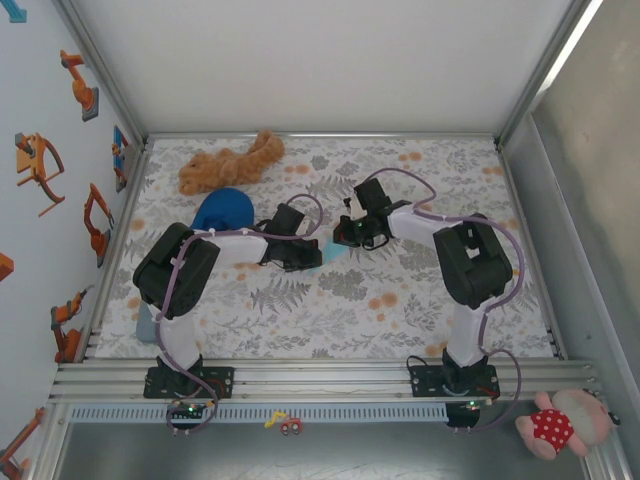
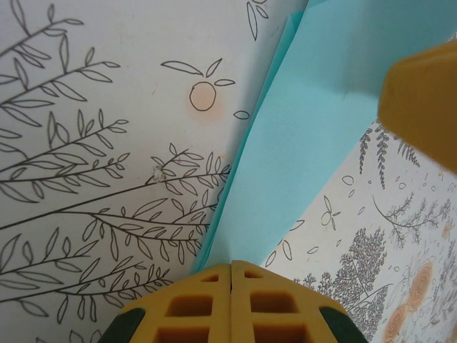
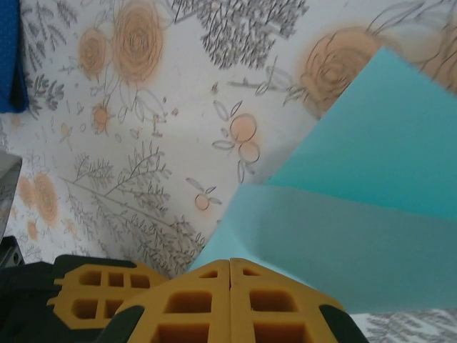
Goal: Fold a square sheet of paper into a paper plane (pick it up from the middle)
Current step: Fold the wing for the fifth time at the center of the table.
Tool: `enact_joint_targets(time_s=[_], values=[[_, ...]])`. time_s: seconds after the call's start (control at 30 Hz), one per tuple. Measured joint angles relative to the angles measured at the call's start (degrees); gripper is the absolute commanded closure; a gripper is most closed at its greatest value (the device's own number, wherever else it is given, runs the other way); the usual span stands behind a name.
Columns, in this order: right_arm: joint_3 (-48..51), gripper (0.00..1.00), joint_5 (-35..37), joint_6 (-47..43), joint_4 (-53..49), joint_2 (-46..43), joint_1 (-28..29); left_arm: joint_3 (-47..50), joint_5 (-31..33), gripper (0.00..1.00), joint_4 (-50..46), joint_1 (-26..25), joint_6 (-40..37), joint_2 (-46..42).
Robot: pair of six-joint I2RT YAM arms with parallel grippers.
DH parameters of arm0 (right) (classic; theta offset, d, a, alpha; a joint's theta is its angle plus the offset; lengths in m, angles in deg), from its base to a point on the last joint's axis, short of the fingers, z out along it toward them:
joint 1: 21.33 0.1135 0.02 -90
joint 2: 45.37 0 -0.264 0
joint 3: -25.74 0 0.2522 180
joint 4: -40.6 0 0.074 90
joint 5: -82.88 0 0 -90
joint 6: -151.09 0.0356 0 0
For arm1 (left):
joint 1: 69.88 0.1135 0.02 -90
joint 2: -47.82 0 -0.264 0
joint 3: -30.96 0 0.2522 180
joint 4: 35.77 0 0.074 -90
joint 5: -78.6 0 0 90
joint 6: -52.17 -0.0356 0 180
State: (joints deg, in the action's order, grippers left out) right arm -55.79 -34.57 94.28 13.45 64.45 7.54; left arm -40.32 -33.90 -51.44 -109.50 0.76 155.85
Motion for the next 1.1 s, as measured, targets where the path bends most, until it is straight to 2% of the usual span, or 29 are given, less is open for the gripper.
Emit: enact_joint_targets(time_s=[0.27,0.43,0.73,1.1], values=[[1.64,0.99,-0.13,1.49,1.51,0.48,3.5,0.0,-0.04,0.97,0.24,0.02,0.31,0.15],[2.6,1.0,1.7,1.49,2.34,1.42,3.52,0.04,-0.02,0.97,0.24,0.07,0.79,0.15],[6.54,1.0,0.52,1.53,8.26,0.98,1.64,1.95,-0.7,0.98,3.87,0.28,2.21,0.13],[10.73,1.0,-1.01,1.95,13.99,-0.46,-3.91,4.09,-0.96,0.98,8.15,0.28,3.39,-0.2]])
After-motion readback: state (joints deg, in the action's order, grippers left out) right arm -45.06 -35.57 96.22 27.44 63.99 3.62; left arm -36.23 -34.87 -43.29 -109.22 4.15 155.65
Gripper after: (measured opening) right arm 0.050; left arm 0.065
